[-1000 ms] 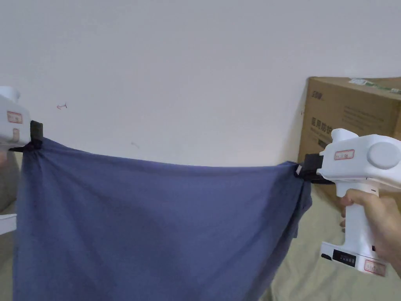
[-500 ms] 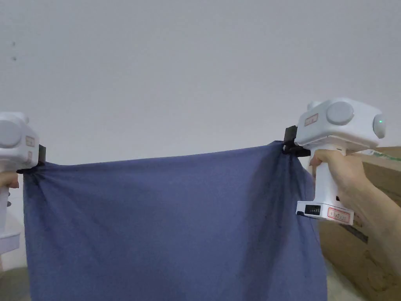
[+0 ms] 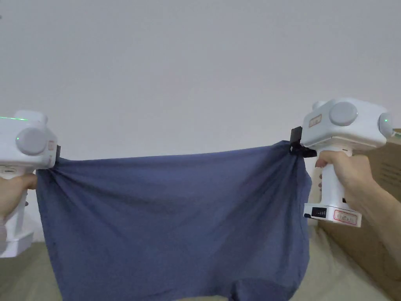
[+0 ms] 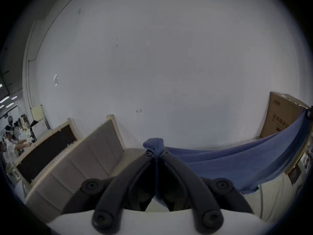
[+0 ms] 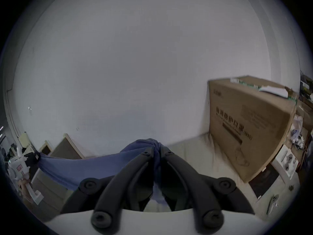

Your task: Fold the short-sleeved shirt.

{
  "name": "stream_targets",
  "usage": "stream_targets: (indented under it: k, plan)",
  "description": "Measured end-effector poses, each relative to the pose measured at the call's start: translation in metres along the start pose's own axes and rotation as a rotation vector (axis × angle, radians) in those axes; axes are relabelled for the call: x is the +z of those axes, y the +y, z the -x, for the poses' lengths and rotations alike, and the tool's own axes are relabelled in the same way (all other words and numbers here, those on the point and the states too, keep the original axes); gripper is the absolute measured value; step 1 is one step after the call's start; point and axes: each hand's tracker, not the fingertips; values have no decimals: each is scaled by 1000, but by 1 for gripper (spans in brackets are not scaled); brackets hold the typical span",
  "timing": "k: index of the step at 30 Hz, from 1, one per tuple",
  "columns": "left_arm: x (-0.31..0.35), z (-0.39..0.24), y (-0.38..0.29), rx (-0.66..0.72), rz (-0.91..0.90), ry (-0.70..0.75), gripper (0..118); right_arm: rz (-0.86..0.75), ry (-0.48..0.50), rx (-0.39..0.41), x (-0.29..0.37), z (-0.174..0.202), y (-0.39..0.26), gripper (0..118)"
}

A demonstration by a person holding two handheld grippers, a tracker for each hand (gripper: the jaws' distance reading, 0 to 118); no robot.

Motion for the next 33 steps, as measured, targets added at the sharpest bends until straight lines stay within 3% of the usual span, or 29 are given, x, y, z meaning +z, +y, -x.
stream_targets:
  k: [4,10,16,20,24,28,33]
  plan:
    - [-54,-23,-76,-79,127,31,1,140,-31,-36,-64,-19,-71,6]
    - [-120,-55,-200,-144,351,16,1,346,-94,-4,-142,-42,-189,6]
    - [-123,-56,-282,-115,491,6,1,486,-134,-14,-170,-74,-273,6]
    - [-95,-43,-304,-76,543,-19,1,535,-160,-13,-142,-84,-303,6]
    - [-37,-23,-322,-12,543,-27,1,528,-122,-31,-85,-88,-321,6]
    - [30,-6,-351,-35,574,-67,1,521,-71,-23,-2,-98,-350,6]
    - [123,16,-385,-15,610,-72,1,535,-84,-24,108,-113,-409,6]
